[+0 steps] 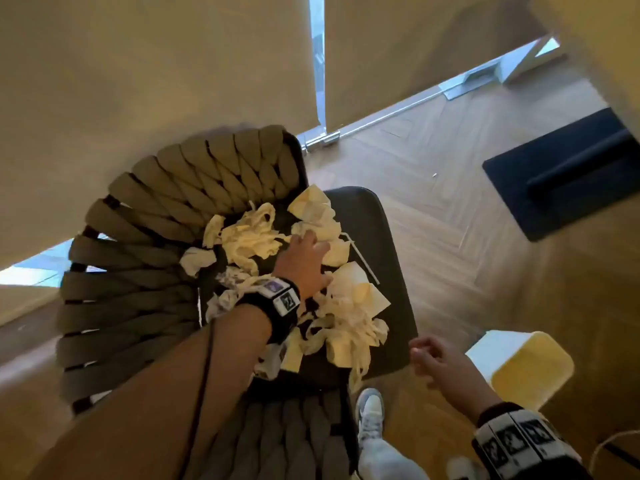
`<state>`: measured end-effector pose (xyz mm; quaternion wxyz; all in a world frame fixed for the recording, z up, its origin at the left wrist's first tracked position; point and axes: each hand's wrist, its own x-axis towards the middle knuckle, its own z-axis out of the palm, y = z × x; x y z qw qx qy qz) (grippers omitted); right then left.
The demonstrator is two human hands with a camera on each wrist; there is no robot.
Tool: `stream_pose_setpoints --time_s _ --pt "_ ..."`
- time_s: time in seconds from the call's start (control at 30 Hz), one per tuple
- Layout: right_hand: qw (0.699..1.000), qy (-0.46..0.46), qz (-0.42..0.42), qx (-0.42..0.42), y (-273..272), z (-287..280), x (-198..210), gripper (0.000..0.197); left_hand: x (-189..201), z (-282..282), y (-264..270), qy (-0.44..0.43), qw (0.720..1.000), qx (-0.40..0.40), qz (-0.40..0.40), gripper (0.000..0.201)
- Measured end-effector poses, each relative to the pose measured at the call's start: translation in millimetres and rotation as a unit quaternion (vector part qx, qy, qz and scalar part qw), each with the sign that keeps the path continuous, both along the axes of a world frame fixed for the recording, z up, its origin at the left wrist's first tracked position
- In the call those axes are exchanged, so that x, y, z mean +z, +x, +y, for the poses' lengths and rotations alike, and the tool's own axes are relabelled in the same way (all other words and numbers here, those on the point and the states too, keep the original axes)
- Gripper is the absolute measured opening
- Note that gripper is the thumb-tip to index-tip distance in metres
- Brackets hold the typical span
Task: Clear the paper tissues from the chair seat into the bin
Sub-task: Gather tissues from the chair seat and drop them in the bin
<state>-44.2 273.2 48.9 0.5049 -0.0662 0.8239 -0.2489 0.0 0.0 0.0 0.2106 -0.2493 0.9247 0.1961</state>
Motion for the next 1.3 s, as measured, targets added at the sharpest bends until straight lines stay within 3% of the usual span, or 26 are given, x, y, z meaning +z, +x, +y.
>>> stream_pose_setpoints --time_s 0.13,0.23,0.43,0.57,0.73,0.83,0.93,1.13,1.3 --pt "1.0 -0.004 0.014 -0.009 -23.3 -20.1 -36.0 0.009 -57.4 -34.7 -73.5 -0.042 0.993 -0.062 -0.092 0.105" --pt "0.999 -0.008 -0.003 -0.037 -29.8 -34.4 -55.5 0.009 -95.7 -30.2 -96.2 -0.08 0.979 -0.109 -0.156 0.124" --pt "1.0 -0.004 -0.007 -0.016 -43.3 -56.0 -77.2 0.013 -133.1 -45.8 -95.1 -0.073 0.982 -0.049 -0.166 0.11" --pt "0.999 0.011 0.038 0.019 -52.5 -70.5 -84.2 0.024 -135.4 -48.6 -90.5 -0.101 0.993 -0.04 -0.055 0.054" --pt "0.982 0.042 0.127 0.131 -62.9 -98.6 -101.5 0.069 -132.7 -52.5 -83.3 -0.097 0.994 -0.037 -0.019 0.035" --pt "0.969 0.097 0.106 0.202 -68.5 -119.4 -119.9 0.104 -120.7 -57.4 -74.6 -0.084 0.996 -0.013 0.019 0.031" --pt "0.956 0.123 0.081 0.253 -70.3 -140.1 -142.0 0.121 -100.3 -60.2 -59.7 -0.07 0.996 0.025 0.056 0.036" --pt "0.924 0.128 0.162 0.321 -56.3 -156.1 -165.5 0.108 -66.0 -58.5 -21.6 -0.013 0.987 0.111 0.117 0.041" --pt "0.932 0.112 0.163 0.303 -49.9 -164.5 -174.6 0.095 -69.0 -43.2 3.3 0.027 0.979 0.158 0.129 0.04"
